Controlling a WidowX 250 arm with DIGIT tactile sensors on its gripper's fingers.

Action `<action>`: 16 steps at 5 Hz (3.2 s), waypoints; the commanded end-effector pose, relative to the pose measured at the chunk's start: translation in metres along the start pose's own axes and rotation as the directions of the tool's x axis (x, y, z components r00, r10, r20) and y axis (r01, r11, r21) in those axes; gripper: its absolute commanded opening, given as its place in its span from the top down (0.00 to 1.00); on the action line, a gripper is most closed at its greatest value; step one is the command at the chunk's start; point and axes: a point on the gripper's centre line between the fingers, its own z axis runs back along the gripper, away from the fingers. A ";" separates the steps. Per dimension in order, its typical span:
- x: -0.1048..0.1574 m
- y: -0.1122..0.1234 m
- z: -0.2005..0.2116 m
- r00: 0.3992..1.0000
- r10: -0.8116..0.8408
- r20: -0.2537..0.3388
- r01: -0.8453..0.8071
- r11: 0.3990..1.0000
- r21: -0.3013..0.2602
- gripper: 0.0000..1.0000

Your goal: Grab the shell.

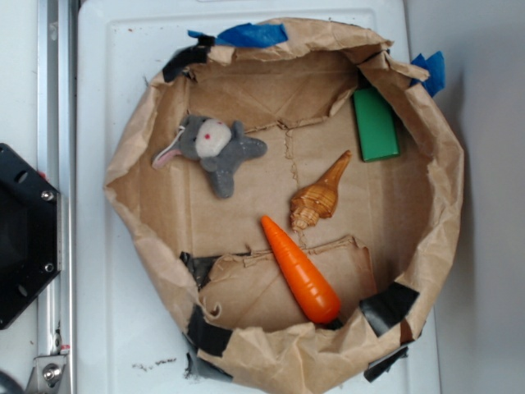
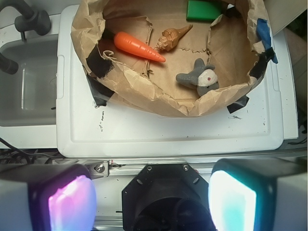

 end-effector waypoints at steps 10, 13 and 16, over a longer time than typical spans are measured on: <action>0.100 0.011 -0.059 0.904 0.425 0.037 -0.424 0.905 -0.041 0.00; 0.127 0.032 -0.075 0.937 0.345 0.057 -0.341 0.937 -0.076 0.00; 0.127 0.032 -0.075 0.937 0.345 0.057 -0.341 0.937 -0.076 0.00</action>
